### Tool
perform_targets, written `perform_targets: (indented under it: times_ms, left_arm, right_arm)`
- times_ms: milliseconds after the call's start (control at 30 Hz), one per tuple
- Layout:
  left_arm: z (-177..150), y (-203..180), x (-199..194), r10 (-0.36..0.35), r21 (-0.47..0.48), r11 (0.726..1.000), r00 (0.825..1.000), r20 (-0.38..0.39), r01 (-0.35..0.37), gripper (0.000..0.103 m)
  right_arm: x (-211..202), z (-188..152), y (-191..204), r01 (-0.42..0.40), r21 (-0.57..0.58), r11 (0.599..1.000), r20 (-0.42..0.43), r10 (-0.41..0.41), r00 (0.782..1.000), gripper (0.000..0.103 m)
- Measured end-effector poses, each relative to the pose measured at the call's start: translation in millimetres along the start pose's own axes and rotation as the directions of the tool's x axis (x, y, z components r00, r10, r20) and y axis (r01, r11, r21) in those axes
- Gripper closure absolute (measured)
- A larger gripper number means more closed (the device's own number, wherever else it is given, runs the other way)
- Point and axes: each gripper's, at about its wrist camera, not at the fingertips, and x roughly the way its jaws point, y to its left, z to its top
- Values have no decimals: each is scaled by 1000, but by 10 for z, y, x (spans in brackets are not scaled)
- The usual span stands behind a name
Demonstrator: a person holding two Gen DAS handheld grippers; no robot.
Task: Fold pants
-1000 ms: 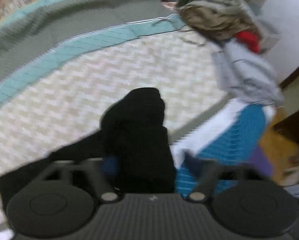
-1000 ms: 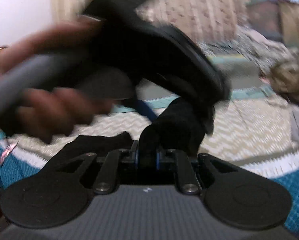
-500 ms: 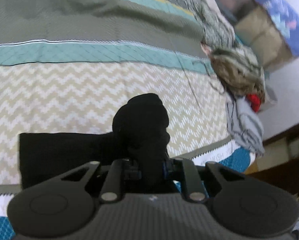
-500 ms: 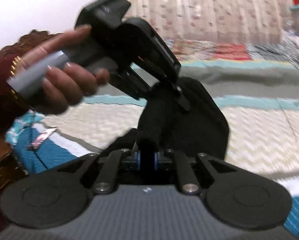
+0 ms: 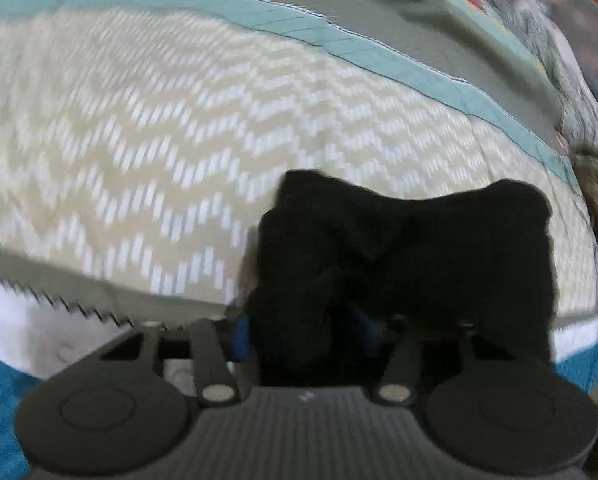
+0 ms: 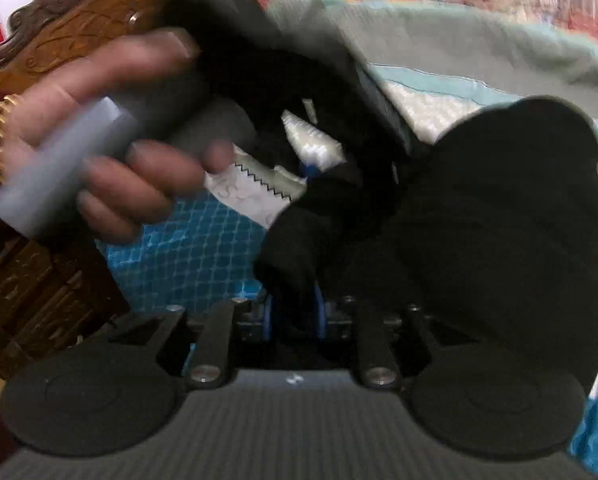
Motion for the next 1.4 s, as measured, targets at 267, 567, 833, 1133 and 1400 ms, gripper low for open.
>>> perform_targets:
  times_ms: [267,567,833,1133,1400]
  left_arm:
    - [35,153,-780,-47,-37,998,977,206,56,50]
    - [-493,-550,-945,-240,272,946,947,213,178,52]
    - [-792,-638,-325,-120,221,971,986,113,93,52]
    - [-812,-531,-758,-164,164,976,980,113,145,50]
    - [-698,-422,-1125,53,113,990,958,283,-88,49]
  right_arm:
    - [-1077,142,-330,-132,101,986,206,109,972,57]
    - [-965,316,-1280,-68,448,892,204,-28,978,66]
    - [-338,266,-1428,107,535,838,20,-140,990,103]
    - [-1117,124,-1059,69,492,868,118,-145,982,73]
    - [-1368,-52,-686,-19,394,919,160,-48,986,71]
